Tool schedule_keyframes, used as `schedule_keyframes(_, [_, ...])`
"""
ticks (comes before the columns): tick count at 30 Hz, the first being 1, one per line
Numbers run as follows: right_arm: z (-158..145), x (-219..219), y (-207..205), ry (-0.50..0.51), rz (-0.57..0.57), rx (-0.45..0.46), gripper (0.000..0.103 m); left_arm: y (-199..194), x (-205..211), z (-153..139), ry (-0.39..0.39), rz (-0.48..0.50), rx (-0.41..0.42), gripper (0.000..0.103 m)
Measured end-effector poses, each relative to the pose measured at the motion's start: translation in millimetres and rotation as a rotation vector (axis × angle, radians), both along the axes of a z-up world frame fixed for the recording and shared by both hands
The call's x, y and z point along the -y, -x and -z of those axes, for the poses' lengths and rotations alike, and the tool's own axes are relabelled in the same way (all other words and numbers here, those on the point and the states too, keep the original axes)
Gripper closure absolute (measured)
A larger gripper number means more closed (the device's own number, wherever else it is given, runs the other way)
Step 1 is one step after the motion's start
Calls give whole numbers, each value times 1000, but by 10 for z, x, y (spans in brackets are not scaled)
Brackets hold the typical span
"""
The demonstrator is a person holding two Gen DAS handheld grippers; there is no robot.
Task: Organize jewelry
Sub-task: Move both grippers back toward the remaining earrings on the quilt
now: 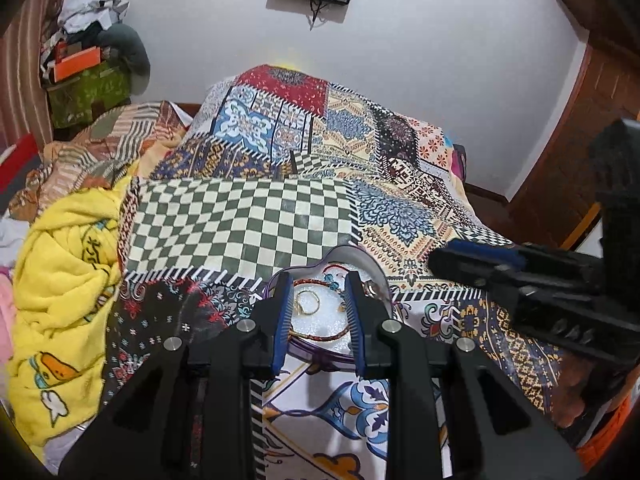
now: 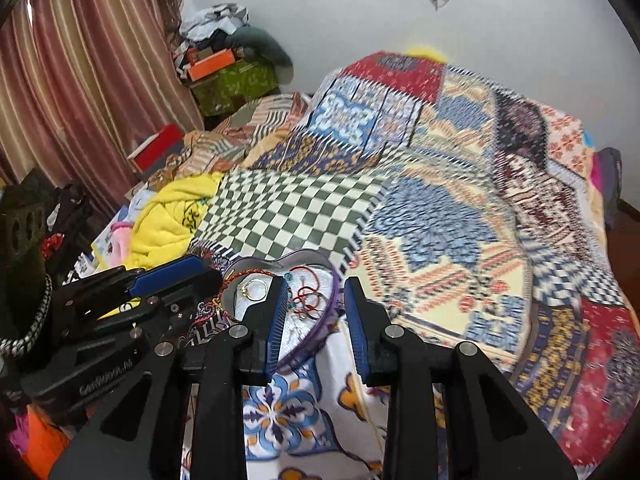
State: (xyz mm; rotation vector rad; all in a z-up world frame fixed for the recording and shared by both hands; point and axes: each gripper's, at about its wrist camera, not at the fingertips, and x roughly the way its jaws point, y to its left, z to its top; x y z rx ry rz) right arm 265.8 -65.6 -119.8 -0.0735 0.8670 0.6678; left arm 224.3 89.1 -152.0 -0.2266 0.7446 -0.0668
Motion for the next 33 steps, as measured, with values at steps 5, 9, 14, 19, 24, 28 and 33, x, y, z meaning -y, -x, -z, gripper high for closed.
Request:
schedule_keyframes(5, [-213, 299, 193, 21, 52, 65, 77, 159, 97, -111, -40, 20, -2, 78])
schedule_keyframes(9, [-266, 547, 323, 29, 89, 70, 77, 286, 192, -133, -51, 39, -12, 78])
schedule_keyframes(14, [-164, 855, 482, 32, 149, 28, 77, 459, 400, -123, -68, 79, -37, 78])
schedule_keyframes(19, [3, 1119, 633, 50, 198, -24, 77, 561, 635, -45, -75, 129, -68, 78])
schedule_keyframes(24, [271, 1338, 772, 77, 226, -99, 76, 621, 852, 113, -87, 172, -111, 78])
schedule_keyframes(28, [463, 1378, 917, 99, 213, -149, 77, 652, 953, 230, -78, 193, -141, 78])
schedule_keyframes(33, [662, 1321, 1068, 117, 172, -182, 77, 648, 987, 351, -58, 199, -169, 78])
